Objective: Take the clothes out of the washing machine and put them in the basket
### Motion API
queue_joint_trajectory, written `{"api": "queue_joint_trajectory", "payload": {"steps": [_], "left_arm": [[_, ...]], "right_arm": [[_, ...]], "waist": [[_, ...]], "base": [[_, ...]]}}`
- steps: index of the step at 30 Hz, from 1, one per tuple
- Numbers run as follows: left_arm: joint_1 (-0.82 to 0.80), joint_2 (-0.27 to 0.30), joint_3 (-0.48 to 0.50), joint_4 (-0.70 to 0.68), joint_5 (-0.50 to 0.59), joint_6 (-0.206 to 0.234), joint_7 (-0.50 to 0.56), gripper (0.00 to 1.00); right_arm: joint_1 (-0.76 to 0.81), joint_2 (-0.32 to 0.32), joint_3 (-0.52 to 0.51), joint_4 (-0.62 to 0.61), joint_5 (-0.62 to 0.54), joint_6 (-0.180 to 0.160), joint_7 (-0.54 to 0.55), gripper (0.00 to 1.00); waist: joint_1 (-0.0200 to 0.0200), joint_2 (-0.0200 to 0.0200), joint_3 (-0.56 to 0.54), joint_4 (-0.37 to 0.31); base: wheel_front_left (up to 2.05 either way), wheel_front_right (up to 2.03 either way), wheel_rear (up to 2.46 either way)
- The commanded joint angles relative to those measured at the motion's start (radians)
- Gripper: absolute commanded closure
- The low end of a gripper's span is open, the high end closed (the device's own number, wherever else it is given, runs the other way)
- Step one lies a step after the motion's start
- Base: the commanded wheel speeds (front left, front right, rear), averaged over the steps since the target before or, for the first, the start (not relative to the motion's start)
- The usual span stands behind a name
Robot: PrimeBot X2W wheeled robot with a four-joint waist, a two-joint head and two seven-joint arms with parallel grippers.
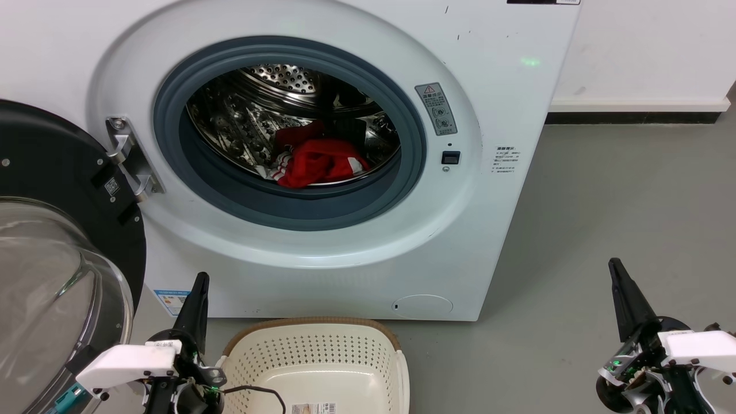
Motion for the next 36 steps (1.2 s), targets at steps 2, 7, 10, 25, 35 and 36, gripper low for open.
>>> {"api": "queue_joint_trajectory", "payload": {"steps": [2,7,10,25,35,36], "left_arm": [[-0.006,-0.001,0.001,-0.001,-0.002,-0.002,0.001,1.0],[-0.006,-0.001,0.001,-0.001,-0.002,-0.002,0.001,1.0],[0.0,0.0,0.0,0.0,0.0,0.0,0.0,0.0],[-0.022,0.0,-0.049,-0.012,0.138,0.0,-0.069,0.0],[-0.031,0.0,-0.077,-0.077,0.397,0.0,-0.113,0.0],[-0.032,0.0,-0.08,-0.08,0.419,0.0,-0.117,0.0]], "right_arm": [[-0.012,0.003,0.0,0.001,-0.005,0.0,0.0,1.0],[-0.012,0.003,0.0,0.001,-0.005,0.0,0.0,1.0],[0.0,0.0,0.0,0.0,0.0,0.0,0.0,0.0],[0.028,0.0,0.006,-0.042,-0.122,0.0,-0.068,0.0],[0.037,0.001,0.003,-0.115,-0.361,0.0,-0.112,0.0],[0.038,0.001,0.004,-0.123,-0.383,0.0,-0.116,0.0]], "waist": [[0.0,0.0,0.0,0.0],[0.0,0.0,0.0,0.0],[0.0,0.0,0.0,0.0],[0.0,0.0,0.0,0.001],[0.0,0.0,0.0,0.005],[0.0,0.0,0.0,0.005]], "base": [[0.0,0.0,0.0],[0.0,0.0,0.0],[0.0,0.0,0.0],[0.0,0.0,0.0],[0.0,0.0,0.0],[0.0,0.0,0.0]]}}
